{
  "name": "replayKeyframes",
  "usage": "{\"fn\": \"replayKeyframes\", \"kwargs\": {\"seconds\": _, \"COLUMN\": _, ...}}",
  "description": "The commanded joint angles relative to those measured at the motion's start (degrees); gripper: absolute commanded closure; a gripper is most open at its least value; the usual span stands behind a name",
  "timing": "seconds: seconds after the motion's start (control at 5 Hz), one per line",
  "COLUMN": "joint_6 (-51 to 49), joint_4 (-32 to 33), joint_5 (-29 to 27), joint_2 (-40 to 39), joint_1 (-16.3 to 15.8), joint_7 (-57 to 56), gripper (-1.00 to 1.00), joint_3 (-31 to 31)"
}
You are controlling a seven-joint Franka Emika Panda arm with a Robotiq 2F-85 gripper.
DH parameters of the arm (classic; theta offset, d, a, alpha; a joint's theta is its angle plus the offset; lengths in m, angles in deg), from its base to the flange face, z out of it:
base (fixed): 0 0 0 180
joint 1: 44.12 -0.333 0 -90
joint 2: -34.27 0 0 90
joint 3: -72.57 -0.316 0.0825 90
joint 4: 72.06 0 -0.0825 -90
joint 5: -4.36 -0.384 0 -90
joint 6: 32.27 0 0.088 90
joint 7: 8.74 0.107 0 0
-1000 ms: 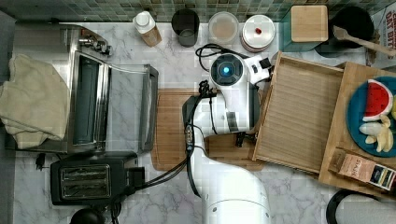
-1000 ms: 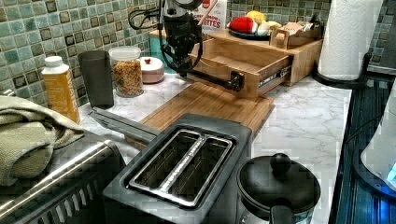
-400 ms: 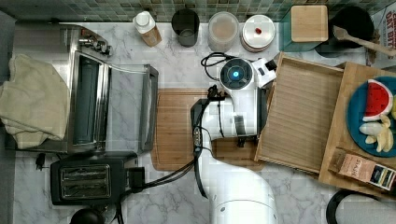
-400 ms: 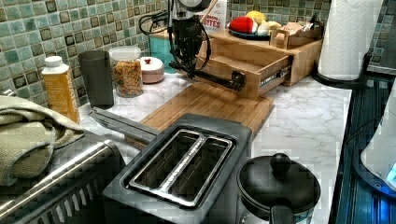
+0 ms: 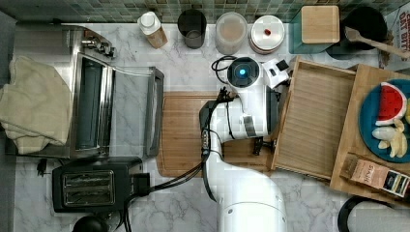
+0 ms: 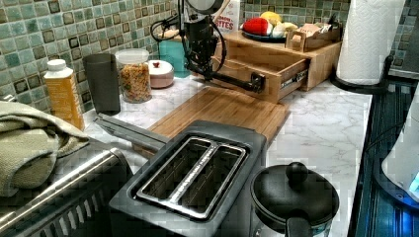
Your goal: Close the drawer.
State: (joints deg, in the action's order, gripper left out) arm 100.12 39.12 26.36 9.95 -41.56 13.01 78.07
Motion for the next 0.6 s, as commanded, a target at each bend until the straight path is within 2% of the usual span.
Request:
{"fn": "replayKeyframes", "kwargs": {"seconds": 0.2, "joint_6": 4.1, "joint_4": -1.6, "joint_5": 8.0, "joint_2": -2.3, "joint_1": 10.6, "joint_7": -5.6, "gripper": 1.00, "joint_3": 10.4}}
{"fn": "replayKeyframes", "kwargs": {"seconds": 0.4, "joint_6": 4.8, "joint_4": -2.0, "joint_5": 5.6, "joint_2": -2.6, "joint_1": 13.8, "joint_7": -10.4, "gripper": 1.00, "joint_3": 11.4}}
{"fn": "replayKeyframes", "kwargs": {"seconds": 0.6, "joint_6": 7.5, "joint_4": -1.2, "joint_5": 6.0, "joint_2": -2.0, "joint_1": 16.4, "joint_7": -12.7, "gripper": 1.00, "joint_3": 13.3}}
